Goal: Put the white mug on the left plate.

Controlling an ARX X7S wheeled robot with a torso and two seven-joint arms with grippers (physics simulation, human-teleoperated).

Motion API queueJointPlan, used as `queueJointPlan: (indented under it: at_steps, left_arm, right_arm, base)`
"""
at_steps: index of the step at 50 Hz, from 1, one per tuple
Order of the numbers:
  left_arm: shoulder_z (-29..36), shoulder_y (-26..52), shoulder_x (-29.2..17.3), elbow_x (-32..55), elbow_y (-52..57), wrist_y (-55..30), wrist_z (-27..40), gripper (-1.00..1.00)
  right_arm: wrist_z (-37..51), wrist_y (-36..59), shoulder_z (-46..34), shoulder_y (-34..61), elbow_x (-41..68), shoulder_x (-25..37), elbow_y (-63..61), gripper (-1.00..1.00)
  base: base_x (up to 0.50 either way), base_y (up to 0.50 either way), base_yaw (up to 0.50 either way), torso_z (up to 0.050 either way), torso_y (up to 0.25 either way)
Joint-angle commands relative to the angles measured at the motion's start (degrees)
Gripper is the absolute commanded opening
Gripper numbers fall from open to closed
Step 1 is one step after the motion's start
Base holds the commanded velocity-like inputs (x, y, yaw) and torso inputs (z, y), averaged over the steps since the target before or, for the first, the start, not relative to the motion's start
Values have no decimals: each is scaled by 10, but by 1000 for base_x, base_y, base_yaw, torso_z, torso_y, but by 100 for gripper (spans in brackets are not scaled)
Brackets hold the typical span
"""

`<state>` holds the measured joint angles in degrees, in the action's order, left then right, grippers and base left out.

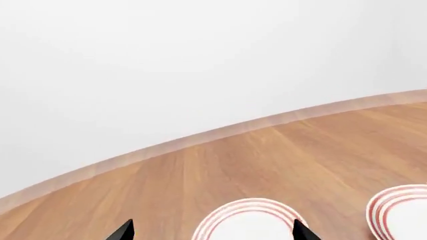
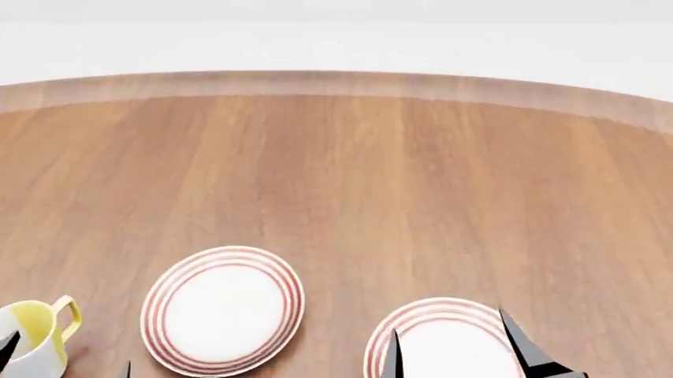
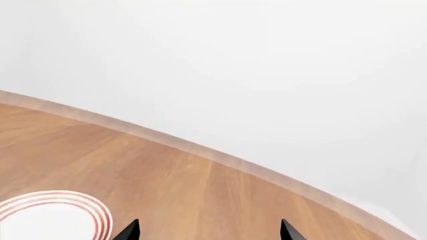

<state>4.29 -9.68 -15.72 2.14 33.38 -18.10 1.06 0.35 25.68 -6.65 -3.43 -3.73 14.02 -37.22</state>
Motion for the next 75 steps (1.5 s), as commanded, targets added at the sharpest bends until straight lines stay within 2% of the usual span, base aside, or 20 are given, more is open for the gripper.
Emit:
queueJointPlan:
  at_steps: [1, 17, 21, 28, 29, 33, 40, 43, 53, 55, 58, 60, 66, 75]
  left_arm:
    - [5, 0, -2, 2, -6, 5, 2, 100]
    - [17, 7, -6, -3, -21, 16, 6, 100]
    - [27, -10, -26, 1, -4, 24, -16, 100]
    - [30, -81, -79, -10, 52, 76, -46, 100]
    - [28, -88, -81, -9, 59, 72, -46, 100]
    - [20, -151, -98, -18, 50, 155, -45, 100]
    - [-2, -211, -117, -25, 41, 205, -38, 100]
    - [0, -255, -135, -53, 34, 258, -40, 100]
    - [-35, -353, -152, -55, 21, 367, -11, 100]
    - [-13, -353, -182, -47, 7, 386, 34, 100]
    - [103, -353, -331, -53, -7, 403, 222, 100]
    - [140, -352, -377, -57, -4, 408, 278, 100]
    - [204, -350, -448, -77, -1, 414, 379, 100]
    - [271, -344, -492, -111, -10, 430, 461, 100]
  right_arm:
    - [5, -7, -1, -1, 3, 2, 6, 100]
    - [10, -13, -2, -6, 8, 6, 10, 100]
    - [11, -11, -2, -6, 8, 8, 6, 100]
    - [13, -17, -1, -6, 11, 9, 11, 100]
    - [14, -18, -1, -6, 12, 9, 12, 100]
    - [14, -17, -5, -5, 10, 10, 13, 100]
    - [18, -31, -6, -10, 11, 12, 25, 100]
    - [17, -27, -6, -10, 14, 12, 23, 100]
    - [20, -27, -8, -8, 15, 14, 22, 100]
    - [21, -31, -8, -8, 16, 14, 27, 100]
    - [22, -29, -7, -8, 18, 14, 24, 100]
    - [23, -27, -9, -8, 17, 14, 21, 100]
    - [24, -23, -9, -8, 19, 16, 15, 100]
    - [26, -21, -10, -6, 22, 17, 12, 100]
  base:
    - [375, 0, 0, 0, 0]
    - [277, 0, 0, 0, 1]
    - [0, 0, 0, 0, 0]
    - [0, 0, 0, 0, 0]
    - [0, 0, 0, 0, 0]
    - [0, 0, 0, 0, 0]
    - [0, 0, 0, 0, 0]
    - [0, 0, 0, 0, 0]
    - [0, 0, 0, 0, 0]
    - [0, 0, 0, 0, 0]
    - [0, 0, 0, 0, 0]
    - [0, 0, 0, 0, 0]
    - [0, 0, 0, 0, 0]
    - [0, 0, 0, 0, 0]
